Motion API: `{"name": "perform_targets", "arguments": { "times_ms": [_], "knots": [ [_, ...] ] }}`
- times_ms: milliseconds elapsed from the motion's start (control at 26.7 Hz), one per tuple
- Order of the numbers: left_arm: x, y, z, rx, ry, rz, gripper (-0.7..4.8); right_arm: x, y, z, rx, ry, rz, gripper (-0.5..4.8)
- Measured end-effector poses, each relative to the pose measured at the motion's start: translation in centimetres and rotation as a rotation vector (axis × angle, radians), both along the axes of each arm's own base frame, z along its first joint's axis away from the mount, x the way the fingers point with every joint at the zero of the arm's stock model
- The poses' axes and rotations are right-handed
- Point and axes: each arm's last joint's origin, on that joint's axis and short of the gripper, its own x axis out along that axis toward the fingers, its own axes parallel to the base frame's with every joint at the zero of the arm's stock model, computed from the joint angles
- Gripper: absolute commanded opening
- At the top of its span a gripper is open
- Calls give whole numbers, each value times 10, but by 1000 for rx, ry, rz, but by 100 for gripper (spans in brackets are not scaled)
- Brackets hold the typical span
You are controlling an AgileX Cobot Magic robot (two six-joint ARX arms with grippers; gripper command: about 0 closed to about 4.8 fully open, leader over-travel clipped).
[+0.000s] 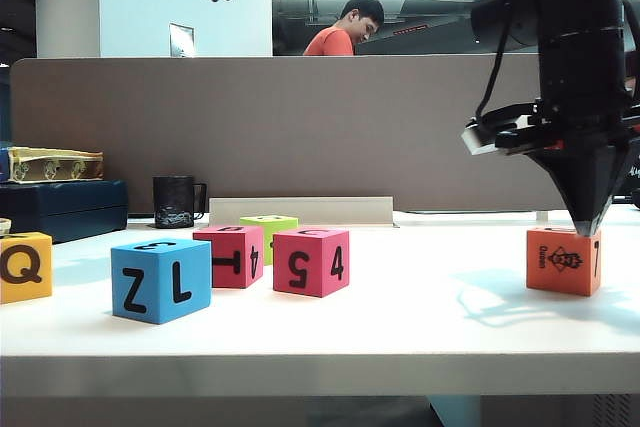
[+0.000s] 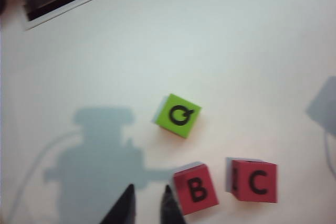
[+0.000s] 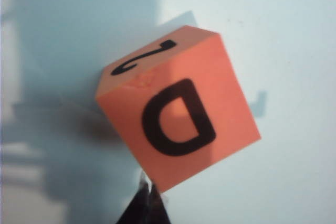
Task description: Select the appropriate blocks from the scattered letter blocks on the table and arrange them in a row to spell out "ABCD".
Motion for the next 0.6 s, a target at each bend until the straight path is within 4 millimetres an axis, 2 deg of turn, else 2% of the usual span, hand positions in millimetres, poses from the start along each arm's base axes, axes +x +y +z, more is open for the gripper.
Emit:
{"name": "perform_targets", "arguments": {
  "times_ms": [150, 412, 600],
  "knots": [
    [0, -3, 1, -67, 19, -61, 46, 5, -9, 0, 5, -18, -31, -1],
    [-2, -11, 5, -284, 76, -259, 46, 10, -19, 1, -30, -57, -73, -1],
    [-3, -13, 6, -332, 92, -305, 46, 12, -26, 1, -64, -67, -98, -1]
  ]
}}
